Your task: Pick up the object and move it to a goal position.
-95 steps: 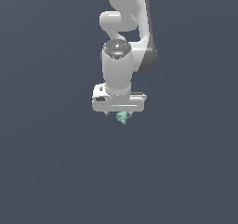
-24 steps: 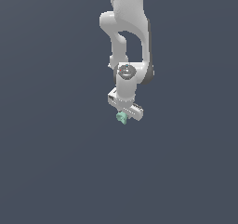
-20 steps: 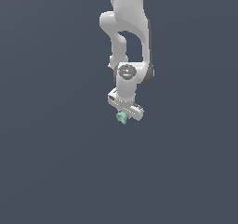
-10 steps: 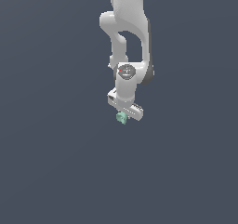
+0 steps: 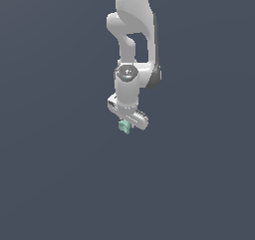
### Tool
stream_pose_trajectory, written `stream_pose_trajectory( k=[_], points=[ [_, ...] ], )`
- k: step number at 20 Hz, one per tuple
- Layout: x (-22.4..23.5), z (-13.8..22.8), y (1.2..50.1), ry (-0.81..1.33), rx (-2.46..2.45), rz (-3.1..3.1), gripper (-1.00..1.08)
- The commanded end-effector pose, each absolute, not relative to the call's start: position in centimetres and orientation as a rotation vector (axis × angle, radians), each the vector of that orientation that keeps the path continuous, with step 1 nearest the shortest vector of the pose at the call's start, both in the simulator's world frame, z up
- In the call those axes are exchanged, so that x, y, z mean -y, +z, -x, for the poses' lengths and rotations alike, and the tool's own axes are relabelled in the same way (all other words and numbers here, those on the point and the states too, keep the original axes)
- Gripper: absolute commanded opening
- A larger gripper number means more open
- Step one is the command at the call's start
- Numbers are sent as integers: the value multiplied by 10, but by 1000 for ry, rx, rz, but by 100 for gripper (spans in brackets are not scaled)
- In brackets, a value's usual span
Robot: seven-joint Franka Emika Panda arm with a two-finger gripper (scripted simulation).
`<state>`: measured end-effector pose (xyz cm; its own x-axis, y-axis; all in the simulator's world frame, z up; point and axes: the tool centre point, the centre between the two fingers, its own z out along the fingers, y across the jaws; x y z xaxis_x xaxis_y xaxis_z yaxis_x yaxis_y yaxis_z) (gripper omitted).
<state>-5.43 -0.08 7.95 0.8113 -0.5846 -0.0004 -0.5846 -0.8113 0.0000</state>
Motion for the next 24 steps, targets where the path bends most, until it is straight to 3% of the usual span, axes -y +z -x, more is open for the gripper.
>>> stream_pose_trajectory(
  k=[1, 24],
  points=[
    [14, 45, 93, -1, -966, 2989, -100],
    [143, -57, 227, 0, -965, 2990, -100]
  ],
)
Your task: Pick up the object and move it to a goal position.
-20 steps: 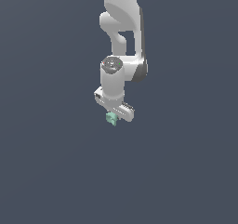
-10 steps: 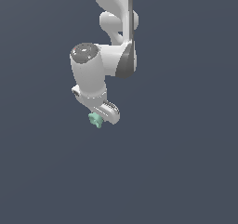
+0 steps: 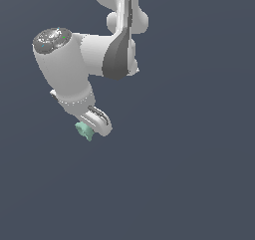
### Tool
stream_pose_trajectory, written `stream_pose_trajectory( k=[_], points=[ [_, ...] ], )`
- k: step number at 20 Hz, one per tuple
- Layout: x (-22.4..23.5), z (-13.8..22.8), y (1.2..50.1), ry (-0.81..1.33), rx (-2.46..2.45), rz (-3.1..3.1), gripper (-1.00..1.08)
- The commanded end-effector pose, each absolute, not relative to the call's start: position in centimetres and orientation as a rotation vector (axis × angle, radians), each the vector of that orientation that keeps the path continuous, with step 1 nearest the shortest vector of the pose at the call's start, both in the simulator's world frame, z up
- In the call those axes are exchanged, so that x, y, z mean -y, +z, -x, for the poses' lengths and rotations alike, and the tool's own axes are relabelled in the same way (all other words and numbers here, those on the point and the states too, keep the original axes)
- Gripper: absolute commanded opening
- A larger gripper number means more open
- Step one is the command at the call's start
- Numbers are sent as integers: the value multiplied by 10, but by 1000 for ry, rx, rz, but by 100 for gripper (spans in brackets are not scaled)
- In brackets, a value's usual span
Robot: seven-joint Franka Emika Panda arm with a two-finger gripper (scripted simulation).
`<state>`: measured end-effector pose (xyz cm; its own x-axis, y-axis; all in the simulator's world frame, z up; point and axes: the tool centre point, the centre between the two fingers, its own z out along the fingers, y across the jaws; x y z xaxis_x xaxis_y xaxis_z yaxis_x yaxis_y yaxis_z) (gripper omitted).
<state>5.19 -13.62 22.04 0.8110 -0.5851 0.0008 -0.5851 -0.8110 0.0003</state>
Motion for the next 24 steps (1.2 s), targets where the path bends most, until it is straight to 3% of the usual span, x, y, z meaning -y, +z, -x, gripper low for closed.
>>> stream_pose_trajectory(
  k=[1, 24],
  points=[
    [147, -61, 231, 0, 965, -2989, -100],
    [193, -103, 279, 0, 965, -2990, -100]
  ],
)
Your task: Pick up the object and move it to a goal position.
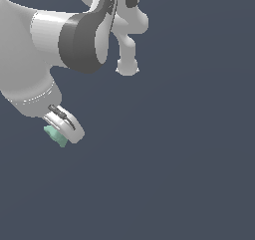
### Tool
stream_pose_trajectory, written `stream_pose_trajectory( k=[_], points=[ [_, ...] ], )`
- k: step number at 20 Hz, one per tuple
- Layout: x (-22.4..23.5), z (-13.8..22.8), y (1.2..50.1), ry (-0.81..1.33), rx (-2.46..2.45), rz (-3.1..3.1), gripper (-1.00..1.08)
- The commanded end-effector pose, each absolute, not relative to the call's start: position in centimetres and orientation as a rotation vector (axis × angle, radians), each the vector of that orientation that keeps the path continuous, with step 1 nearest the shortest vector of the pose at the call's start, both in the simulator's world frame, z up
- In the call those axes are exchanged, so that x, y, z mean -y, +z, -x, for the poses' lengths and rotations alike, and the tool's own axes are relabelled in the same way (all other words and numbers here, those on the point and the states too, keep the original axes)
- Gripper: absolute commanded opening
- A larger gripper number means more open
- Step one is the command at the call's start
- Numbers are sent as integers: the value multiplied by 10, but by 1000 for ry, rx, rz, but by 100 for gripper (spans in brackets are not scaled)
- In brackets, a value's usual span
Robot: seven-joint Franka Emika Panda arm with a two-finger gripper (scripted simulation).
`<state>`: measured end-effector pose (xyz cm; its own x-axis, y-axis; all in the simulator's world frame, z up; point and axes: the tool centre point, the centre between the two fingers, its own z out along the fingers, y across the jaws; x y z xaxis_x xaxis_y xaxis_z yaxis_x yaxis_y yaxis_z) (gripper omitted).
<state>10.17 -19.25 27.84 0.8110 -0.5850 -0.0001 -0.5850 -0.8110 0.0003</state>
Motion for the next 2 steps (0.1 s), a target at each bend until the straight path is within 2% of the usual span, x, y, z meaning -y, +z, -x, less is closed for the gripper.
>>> stream_pose_trajectory(
  k=[1, 2],
  points=[
    [193, -103, 280, 0, 965, -2990, -100],
    [193, -103, 280, 0, 965, -2990, -100]
  ],
)
